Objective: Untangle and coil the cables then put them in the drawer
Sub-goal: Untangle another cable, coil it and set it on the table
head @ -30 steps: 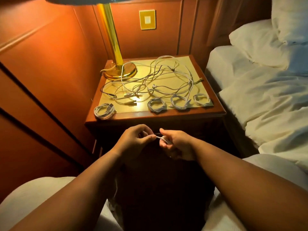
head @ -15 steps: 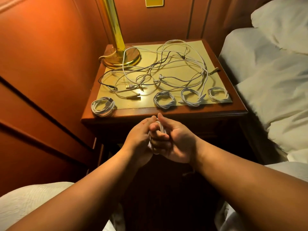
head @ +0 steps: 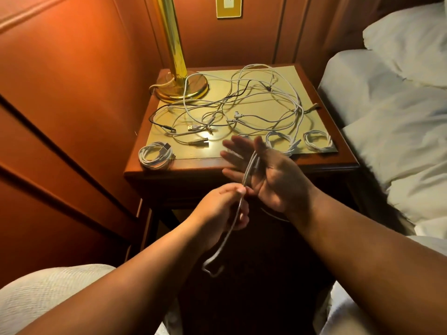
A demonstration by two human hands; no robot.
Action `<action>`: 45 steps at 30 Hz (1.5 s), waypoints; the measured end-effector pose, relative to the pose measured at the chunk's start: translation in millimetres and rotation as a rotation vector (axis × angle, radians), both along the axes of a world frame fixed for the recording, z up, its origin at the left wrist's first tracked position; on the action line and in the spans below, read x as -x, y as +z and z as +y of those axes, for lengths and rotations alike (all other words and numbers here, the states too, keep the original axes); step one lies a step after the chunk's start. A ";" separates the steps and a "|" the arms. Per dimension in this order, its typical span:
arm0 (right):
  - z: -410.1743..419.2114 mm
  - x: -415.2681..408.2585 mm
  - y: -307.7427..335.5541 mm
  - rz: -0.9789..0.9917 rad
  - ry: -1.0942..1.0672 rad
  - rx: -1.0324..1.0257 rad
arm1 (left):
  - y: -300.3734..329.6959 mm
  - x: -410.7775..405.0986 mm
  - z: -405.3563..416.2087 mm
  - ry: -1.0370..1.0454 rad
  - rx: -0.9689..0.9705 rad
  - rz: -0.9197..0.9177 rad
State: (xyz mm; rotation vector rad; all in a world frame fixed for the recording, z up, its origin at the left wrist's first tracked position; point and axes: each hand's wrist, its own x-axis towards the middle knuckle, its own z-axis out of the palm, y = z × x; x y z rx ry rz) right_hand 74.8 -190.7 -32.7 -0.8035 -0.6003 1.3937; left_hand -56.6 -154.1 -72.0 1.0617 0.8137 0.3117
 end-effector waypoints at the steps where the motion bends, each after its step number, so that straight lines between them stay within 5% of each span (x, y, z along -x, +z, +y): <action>1: -1.1 -7.6 1.1 -0.127 -0.038 -0.014 | -3.0 1.2 -1.0 -0.107 -0.111 0.089; 6: -10.6 -31.7 -2.6 -1.335 0.041 0.058 | 1.4 4.4 3.5 -0.312 -0.776 0.385; 8: -13.7 -27.2 -8.7 -1.596 0.210 0.129 | 3.8 7.4 12.9 -0.281 -0.992 0.412; 10: -15.9 -19.7 -13.3 -1.649 0.274 0.233 | 4.8 11.1 19.8 -0.265 -1.053 0.374; 14: -18.4 -16.2 -14.5 -1.355 0.276 0.372 | 4.3 15.2 24.6 -0.202 -1.192 0.250; 16: -21.3 -14.4 -11.3 -1.033 0.357 0.497 | 4.7 16.5 27.1 -0.186 -1.164 0.172; 20: -27.7 -18.9 -12.6 -0.281 0.522 0.497 | 4.7 14.2 31.1 -0.188 -0.932 0.049; 24: -29.1 -18.8 -20.8 0.114 0.612 0.355 | 2.8 4.1 16.4 -0.116 -0.600 -0.072; 28: -26.6 -14.8 -20.3 -0.025 0.529 0.447 | -3.3 1.9 4.5 -0.076 -0.357 -0.157; 33: -17.7 -3.1 -22.5 -0.277 0.192 0.564 | -4.0 -0.1 1.4 0.029 -0.327 -0.125; 45: -21.7 -4.4 -16.7 0.242 0.514 0.301 | 5.2 -1.8 -4.3 0.146 -0.108 -0.269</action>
